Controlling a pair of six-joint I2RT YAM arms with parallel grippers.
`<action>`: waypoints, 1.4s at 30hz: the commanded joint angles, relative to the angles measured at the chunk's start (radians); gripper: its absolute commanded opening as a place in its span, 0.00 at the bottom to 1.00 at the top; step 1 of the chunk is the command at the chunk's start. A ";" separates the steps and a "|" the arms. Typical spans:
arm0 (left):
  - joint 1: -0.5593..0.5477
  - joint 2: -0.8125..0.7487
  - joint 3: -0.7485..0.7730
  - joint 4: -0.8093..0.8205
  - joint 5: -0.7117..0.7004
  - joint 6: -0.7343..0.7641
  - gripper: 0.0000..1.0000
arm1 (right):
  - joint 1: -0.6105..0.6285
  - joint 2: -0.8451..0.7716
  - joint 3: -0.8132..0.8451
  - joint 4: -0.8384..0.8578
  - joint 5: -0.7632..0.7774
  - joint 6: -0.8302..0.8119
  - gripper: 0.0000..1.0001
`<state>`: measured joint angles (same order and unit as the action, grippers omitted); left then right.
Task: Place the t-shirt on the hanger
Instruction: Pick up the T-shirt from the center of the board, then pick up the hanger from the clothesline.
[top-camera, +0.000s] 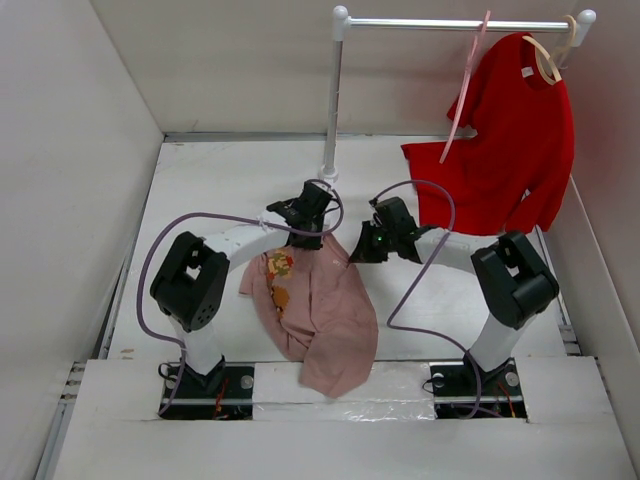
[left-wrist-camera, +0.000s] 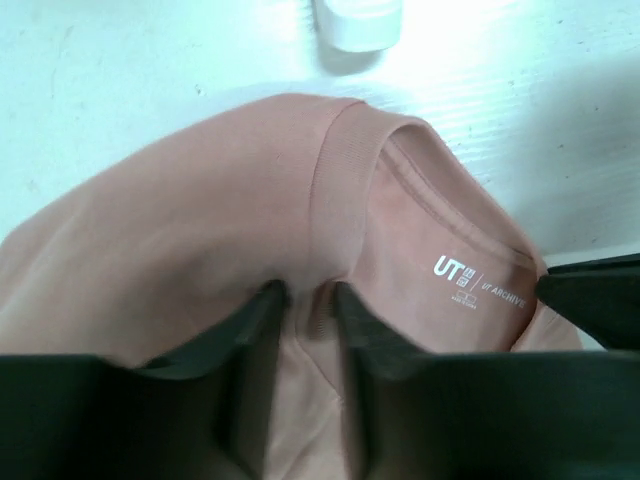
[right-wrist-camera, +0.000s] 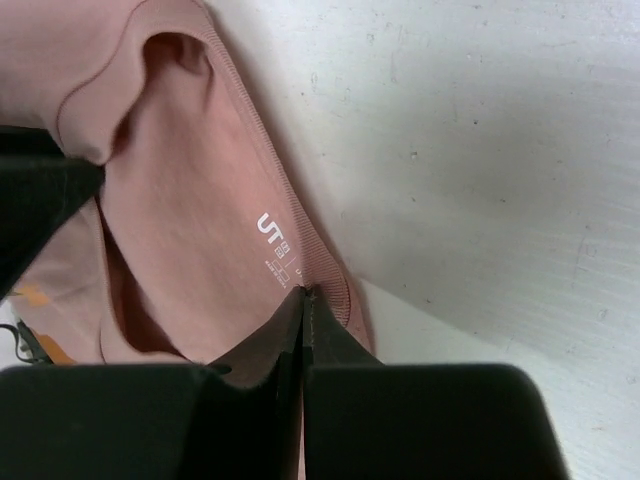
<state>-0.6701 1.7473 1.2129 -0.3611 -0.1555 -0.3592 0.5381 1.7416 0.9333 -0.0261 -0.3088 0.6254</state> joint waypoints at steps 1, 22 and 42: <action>-0.003 0.011 0.066 0.013 0.008 0.028 0.18 | 0.002 -0.060 -0.008 0.040 0.028 -0.001 0.00; -0.037 -0.109 0.192 -0.044 0.369 0.109 0.00 | -0.027 -0.462 -0.166 -0.242 0.114 -0.001 0.00; -0.046 -0.233 0.151 0.054 0.474 0.043 0.00 | -0.003 -0.671 0.383 -0.455 0.362 -0.122 0.25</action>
<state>-0.7113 1.5639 1.3632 -0.3679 0.2783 -0.3000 0.5282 1.1107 1.1294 -0.4881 -0.0669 0.5465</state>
